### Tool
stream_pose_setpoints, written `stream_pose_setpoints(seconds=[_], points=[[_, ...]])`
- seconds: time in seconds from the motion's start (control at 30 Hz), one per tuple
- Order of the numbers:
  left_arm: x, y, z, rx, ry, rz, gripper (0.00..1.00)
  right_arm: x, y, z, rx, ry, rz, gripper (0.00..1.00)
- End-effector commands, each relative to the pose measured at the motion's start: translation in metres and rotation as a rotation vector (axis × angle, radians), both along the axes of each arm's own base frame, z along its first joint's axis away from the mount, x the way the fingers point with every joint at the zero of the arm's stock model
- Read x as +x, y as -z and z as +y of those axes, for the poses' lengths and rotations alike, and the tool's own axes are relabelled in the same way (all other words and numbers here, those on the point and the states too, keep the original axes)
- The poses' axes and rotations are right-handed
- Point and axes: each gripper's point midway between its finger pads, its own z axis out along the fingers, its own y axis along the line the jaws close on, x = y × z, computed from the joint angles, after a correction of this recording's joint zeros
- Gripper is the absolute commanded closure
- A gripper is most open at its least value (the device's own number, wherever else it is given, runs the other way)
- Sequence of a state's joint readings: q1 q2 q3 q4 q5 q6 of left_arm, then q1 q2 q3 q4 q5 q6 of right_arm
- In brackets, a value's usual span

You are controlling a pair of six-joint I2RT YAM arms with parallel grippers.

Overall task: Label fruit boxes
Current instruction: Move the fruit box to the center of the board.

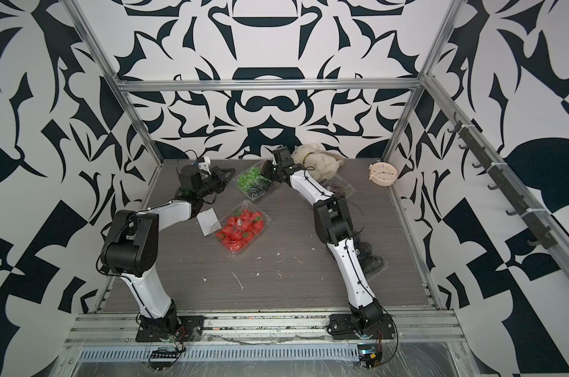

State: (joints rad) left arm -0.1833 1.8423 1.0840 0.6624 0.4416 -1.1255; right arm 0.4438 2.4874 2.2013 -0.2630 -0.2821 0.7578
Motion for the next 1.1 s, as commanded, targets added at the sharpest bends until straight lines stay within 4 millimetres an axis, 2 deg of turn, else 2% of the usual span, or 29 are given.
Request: stream_pose_setpoints(seconds=[0.0,0.03,0.3,0.53,0.7,0.83,0.97,1.07], points=[[-0.004,-0.001,0.003,0.009,0.002,-0.015,1.00,-0.010,0.032,-0.029,-0.079,0.056,0.096,1.00],[-0.005,-0.001,0.003,0.011,0.000,-0.015,1.00,-0.011,0.021,-0.031,-0.073,0.060,0.082,1.00],[-0.004,0.001,0.001,0.007,0.014,-0.017,0.99,-0.023,0.010,-0.041,-0.054,0.061,0.048,1.00],[0.001,0.011,-0.019,0.005,0.078,0.004,1.00,-0.041,0.020,-0.052,-0.048,0.059,0.082,1.00],[0.002,0.021,-0.055,0.022,0.161,0.022,1.00,-0.054,0.019,-0.055,-0.036,0.050,0.083,1.00],[0.005,0.038,-0.085,0.034,0.216,0.053,1.00,-0.058,0.018,-0.057,-0.033,0.046,0.076,1.00],[0.009,0.060,-0.107,0.065,0.250,0.107,1.00,-0.061,0.018,-0.060,-0.030,0.047,0.075,1.00],[0.011,0.076,-0.116,0.080,0.256,0.142,1.00,-0.062,0.017,-0.062,-0.022,0.047,0.071,1.00]])
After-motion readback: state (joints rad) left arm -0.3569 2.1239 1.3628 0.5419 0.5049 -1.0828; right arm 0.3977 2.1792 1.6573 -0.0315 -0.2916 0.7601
